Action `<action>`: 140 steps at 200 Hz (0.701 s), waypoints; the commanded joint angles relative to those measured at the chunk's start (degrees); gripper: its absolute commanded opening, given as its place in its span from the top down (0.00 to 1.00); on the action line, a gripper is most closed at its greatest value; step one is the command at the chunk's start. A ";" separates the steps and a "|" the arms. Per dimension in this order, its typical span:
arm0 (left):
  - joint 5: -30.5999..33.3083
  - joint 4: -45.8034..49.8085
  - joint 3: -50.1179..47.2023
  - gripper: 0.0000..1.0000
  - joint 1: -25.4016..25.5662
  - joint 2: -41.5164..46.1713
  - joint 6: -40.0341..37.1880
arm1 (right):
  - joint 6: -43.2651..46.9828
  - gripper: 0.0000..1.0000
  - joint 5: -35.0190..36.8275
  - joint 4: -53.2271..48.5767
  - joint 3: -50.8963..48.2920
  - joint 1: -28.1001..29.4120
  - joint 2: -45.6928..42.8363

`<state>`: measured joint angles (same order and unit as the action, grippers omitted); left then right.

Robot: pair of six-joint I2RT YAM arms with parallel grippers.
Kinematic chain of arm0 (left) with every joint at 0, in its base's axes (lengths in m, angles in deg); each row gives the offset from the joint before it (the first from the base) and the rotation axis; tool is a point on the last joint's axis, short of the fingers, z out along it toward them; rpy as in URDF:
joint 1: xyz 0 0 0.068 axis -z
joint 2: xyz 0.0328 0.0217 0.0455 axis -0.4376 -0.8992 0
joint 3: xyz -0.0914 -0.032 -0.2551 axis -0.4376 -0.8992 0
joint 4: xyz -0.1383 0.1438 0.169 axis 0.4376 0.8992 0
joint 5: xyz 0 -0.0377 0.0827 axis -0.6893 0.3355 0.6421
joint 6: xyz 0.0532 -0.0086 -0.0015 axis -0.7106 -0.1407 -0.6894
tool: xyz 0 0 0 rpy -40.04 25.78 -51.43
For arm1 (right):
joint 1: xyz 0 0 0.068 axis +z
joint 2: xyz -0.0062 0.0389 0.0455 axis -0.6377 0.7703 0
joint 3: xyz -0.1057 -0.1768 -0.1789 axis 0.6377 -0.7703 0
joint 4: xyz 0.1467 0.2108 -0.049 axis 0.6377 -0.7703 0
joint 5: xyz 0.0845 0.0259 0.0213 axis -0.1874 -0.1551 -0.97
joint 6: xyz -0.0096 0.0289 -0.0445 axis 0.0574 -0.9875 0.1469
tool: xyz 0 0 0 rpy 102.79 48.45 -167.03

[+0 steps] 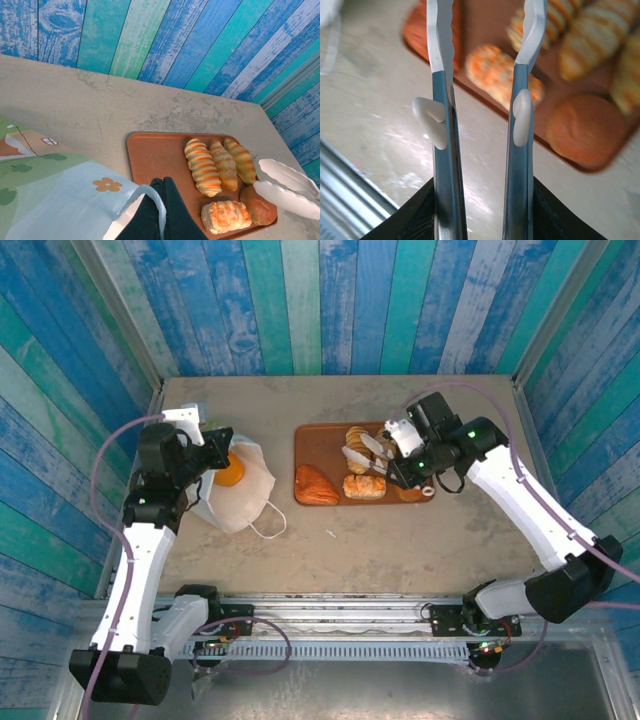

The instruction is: Take the fake bread out of the paper bag

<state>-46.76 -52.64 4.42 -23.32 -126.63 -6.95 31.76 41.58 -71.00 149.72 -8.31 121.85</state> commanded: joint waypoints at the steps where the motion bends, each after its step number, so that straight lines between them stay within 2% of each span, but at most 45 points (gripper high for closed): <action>1: -1.49 -1.40 1.54 1.00 0.09 -0.52 0.68 | -2.67 0.57 -8.52 5.16 1.58 2.61 0.10; 32: -1.22 -1.88 1.47 1.00 0.09 -0.70 1.32 | -4.67 0.57 -15.22 8.30 2.07 7.10 2.28; 62: -1.62 -2.29 1.44 1.00 0.16 -1.19 1.74 | -6.01 0.57 -18.68 11.36 2.68 11.19 5.15; 140: -2.64 -3.66 0.93 1.00 0.05 -1.71 2.87 | -14.41 0.57 -21.51 18.41 6.88 18.67 17.04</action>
<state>-48.05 -53.80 4.44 -23.32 -127.86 -4.79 21.93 21.95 -56.62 153.87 9.07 135.86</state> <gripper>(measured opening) 0.040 0.431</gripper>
